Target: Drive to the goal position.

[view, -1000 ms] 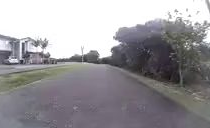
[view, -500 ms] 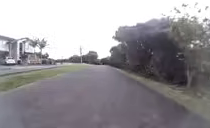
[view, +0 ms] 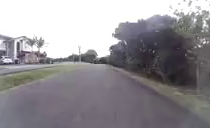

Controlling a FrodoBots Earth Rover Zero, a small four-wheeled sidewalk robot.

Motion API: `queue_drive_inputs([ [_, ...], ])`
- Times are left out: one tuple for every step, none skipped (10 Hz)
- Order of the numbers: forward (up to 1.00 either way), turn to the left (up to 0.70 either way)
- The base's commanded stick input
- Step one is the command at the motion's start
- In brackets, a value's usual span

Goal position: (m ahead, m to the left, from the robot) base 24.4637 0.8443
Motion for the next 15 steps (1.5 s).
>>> queue_drive_inputs([
  [1.0,0.0],
  [1.0,0.0],
  [1.0,0.0],
  [1.0,0.0],
  [1.0,0.0],
  [1.0,0.0],
  [1.0,0.0],
  [1.0,0.0],
  [1.0,0.0],
  [1.0,0.0],
  [1.0,0.0],
  [1.0,0.0],
  [1.0,0.0],
  [1.0,0.07],
  [1.0,0.05],
])
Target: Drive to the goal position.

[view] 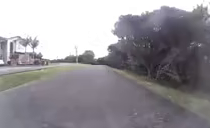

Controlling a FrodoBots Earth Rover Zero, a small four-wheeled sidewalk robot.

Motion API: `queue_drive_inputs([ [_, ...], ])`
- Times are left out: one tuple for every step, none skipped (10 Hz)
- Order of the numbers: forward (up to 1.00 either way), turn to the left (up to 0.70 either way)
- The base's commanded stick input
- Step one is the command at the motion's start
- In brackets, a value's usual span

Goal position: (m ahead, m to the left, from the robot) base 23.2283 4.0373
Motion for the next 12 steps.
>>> queue_drive_inputs([
  [1.0,0.19],
  [1.0,0.39],
  [1.0,0.03],
  [1.0,0.0],
  [1.0,0.0],
  [1.0,0.0],
  [1.0,0.0],
  [1.0,0.0],
  [1.0,0.0],
  [1.0,0.0],
  [1.0,0.0],
  [1.0,0.0],
])
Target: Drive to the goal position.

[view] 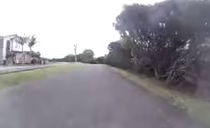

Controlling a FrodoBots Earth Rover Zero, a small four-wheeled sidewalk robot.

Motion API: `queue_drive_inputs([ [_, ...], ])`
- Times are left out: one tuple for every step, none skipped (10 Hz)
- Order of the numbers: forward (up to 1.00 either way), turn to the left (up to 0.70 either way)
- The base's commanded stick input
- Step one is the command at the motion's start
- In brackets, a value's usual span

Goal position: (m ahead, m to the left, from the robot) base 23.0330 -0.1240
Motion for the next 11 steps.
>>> queue_drive_inputs([
  [1.0,0.0],
  [1.0,0.0],
  [1.0,0.03],
  [1.0,0.01],
  [1.0,0.16],
  [1.0,0.35],
  [1.0,0.14],
  [1.0,0.08],
  [1.0,0.02],
  [1.0,0.0],
  [1.0,0.0],
])
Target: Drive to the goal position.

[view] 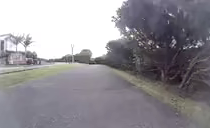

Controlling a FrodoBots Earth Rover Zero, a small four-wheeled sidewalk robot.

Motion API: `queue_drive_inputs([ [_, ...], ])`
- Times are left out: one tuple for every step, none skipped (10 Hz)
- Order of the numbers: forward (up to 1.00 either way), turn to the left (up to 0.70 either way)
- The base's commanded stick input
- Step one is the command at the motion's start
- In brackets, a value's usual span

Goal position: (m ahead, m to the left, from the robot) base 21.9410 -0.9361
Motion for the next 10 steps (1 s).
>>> queue_drive_inputs([
  [1.0,0.0],
  [1.0,0.01],
  [1.0,0.04],
  [1.0,0.33],
  [1.0,0.31],
  [1.0,0.06],
  [1.0,0.0],
  [1.0,0.0],
  [1.0,0.0],
  [1.0,0.05],
])
